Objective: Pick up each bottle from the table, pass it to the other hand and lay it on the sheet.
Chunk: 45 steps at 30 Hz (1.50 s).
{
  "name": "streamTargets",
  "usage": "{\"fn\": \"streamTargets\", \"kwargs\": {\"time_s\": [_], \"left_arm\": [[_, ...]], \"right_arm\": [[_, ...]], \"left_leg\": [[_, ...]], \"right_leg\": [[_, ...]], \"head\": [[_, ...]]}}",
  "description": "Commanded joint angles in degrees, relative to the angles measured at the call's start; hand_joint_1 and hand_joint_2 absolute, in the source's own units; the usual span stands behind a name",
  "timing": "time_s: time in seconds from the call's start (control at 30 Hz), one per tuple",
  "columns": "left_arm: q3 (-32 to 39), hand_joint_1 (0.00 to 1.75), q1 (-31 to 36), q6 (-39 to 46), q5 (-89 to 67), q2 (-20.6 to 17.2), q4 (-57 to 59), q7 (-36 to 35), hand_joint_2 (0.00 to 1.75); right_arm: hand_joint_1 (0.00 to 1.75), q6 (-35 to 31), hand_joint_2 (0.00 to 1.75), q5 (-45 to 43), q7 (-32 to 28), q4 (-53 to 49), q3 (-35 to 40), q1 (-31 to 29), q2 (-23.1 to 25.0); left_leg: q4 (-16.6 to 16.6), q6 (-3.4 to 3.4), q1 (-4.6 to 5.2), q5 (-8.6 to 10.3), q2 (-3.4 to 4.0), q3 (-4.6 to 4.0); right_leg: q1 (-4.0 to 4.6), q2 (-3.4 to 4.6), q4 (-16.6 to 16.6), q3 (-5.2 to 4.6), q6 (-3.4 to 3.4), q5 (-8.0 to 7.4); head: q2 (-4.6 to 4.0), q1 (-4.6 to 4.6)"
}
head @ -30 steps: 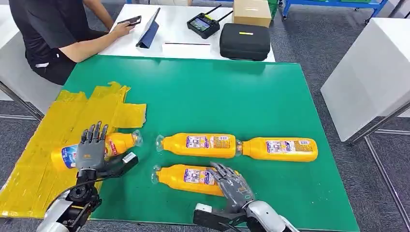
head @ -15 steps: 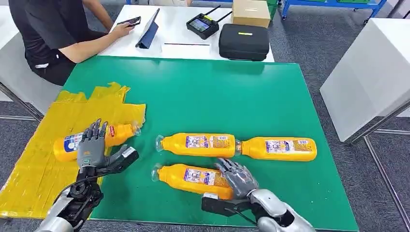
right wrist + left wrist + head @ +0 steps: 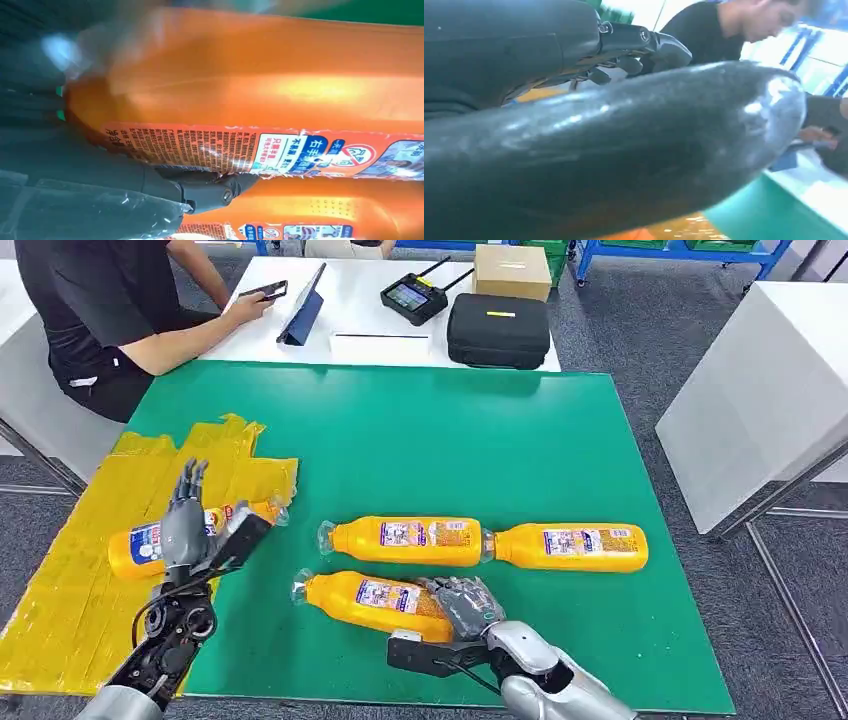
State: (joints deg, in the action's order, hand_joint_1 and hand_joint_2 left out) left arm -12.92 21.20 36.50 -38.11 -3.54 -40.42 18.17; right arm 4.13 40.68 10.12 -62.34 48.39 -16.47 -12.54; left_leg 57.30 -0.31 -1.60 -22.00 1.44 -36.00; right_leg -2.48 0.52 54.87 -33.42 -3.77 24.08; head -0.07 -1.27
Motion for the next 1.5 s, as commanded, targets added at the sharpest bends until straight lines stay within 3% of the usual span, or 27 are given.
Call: {"fn": "streamTargets", "kwargs": {"time_s": [0.03,0.2,0.23,0.4,0.53,1.0,1.17,1.3,1.5], "left_arm": [[3.2,0.00,-2.0,-6.6,15.5,1.3,-6.5,2.4,0.00],[7.8,0.00,-4.1,-22.1,37.4,0.7,-9.1,2.9,0.00],[8.9,0.00,-4.7,-22.1,40.2,0.3,-9.7,3.0,1.75],[10.8,0.00,-6.4,-28.0,51.8,-2.8,-10.6,2.5,1.75],[9.5,0.00,-9.2,-32.8,58.4,-3.5,-13.4,1.4,1.75],[8.4,0.00,-9.9,-33.0,59.5,-3.5,-14.9,1.0,1.75],[1.3,0.00,-13.7,-38.1,64.4,-3.5,-22.1,-0.1,1.75],[-5.5,0.00,-16.5,-39.8,66.9,-3.0,-29.4,-1.2,1.75],[-14.5,0.00,-11.1,-40.1,67.0,-0.4,-32.3,-2.2,1.75]], "right_arm": [[1.75,-0.3,1.75,-3.9,-2.9,6.2,-1.8,3.4,3.2],[1.75,0.7,1.75,-20.7,-11.5,-5.9,-10.5,7.9,0.1],[1.75,0.0,1.75,-22.8,-12.2,-9.2,-12.3,9.6,-0.7],[1.75,-2.2,1.75,-26.4,-13.9,-19.9,-18.8,14.3,-1.3],[1.75,-3.9,1.75,-26.9,-15.0,-21.2,-20.6,14.5,-1.4],[1.75,-4.7,1.75,-27.0,-15.6,-20.8,-21.1,14.6,-1.0],[1.75,-8.7,1.75,-27.7,-18.0,-17.2,-22.6,13.1,1.8],[1.75,-11.0,1.75,-25.0,-17.2,-12.2,-21.6,8.4,6.3],[1.75,-11.1,1.75,-23.5,-15.4,-5.4,-19.1,2.1,12.7]], "left_leg": [[-0.1,0.06,-0.04,-0.04,-0.27,0.17],[0.0,0.07,-0.05,-0.01,-0.27,0.07],[0.0,0.05,-0.04,0.00,-0.19,0.03],[0.1,0.08,0.02,-0.10,-0.30,-0.21],[0.0,0.09,0.04,-0.09,-0.35,-0.29],[0.0,0.08,0.01,0.00,-0.60,-0.51],[0.0,0.11,0.03,-0.03,-0.61,-0.47],[0.0,0.12,0.02,-0.06,-0.46,-0.51],[0.1,0.09,-0.01,0.07,-0.66,-0.72]], "right_leg": [[0.09,-0.24,-0.1,0.40,0.33,0.09],[0.07,-0.22,0.0,0.21,0.28,0.08],[0.05,-0.15,0.0,0.16,0.21,0.05],[0.01,-0.12,0.1,0.14,0.30,0.15],[0.00,-0.11,0.1,0.10,0.31,0.13],[0.02,-0.29,0.0,-0.05,0.13,0.14],[0.01,-0.30,0.0,-0.01,0.17,0.17],[0.02,-0.14,0.1,-0.07,0.21,0.15],[0.04,-0.36,0.1,-0.25,0.15,0.12]], "head": [[0.00,0.00],[0.00,0.02],[0.00,0.02],[0.00,0.02],[0.00,0.00],[0.00,0.00],[0.00,0.02],[0.00,0.02],[0.00,0.02]]}}
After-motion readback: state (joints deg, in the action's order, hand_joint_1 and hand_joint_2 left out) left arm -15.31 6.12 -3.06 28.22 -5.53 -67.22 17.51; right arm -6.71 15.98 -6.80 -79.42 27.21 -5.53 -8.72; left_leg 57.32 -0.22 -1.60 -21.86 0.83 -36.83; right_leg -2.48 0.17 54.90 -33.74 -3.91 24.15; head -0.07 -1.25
